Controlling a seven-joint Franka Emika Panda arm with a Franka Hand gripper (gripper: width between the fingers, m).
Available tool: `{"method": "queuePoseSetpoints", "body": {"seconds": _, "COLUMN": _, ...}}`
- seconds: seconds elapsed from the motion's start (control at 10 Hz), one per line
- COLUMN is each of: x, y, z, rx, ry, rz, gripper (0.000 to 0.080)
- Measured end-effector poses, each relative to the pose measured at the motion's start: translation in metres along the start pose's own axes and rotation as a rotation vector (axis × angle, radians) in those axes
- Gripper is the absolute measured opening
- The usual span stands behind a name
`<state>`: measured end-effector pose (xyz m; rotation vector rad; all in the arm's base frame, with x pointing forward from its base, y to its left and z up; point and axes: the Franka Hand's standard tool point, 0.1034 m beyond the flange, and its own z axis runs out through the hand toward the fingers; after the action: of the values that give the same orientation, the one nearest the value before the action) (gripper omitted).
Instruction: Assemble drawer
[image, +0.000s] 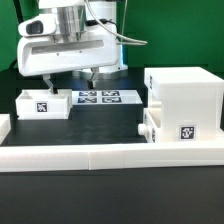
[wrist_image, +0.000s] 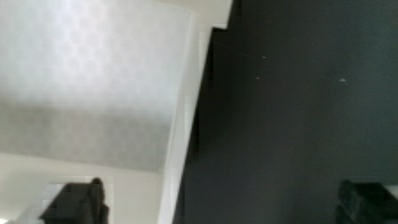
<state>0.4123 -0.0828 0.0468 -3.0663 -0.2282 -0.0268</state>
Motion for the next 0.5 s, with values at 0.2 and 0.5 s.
{"method": "queuePoseSetpoints", "body": {"seconds": 0.2, "x": -0.016, "y": -0.002, "z": 0.011, "rx": -0.017, "ry": 0.003, "rz": 0.045, "gripper": 0.0649}}
{"method": "queuePoseSetpoints", "body": {"seconds": 0.5, "x": -0.035, "y": 0.012, "z": 0.033, "rx": -0.026, "ry": -0.007, "rz": 0.052, "gripper": 0.0649}}
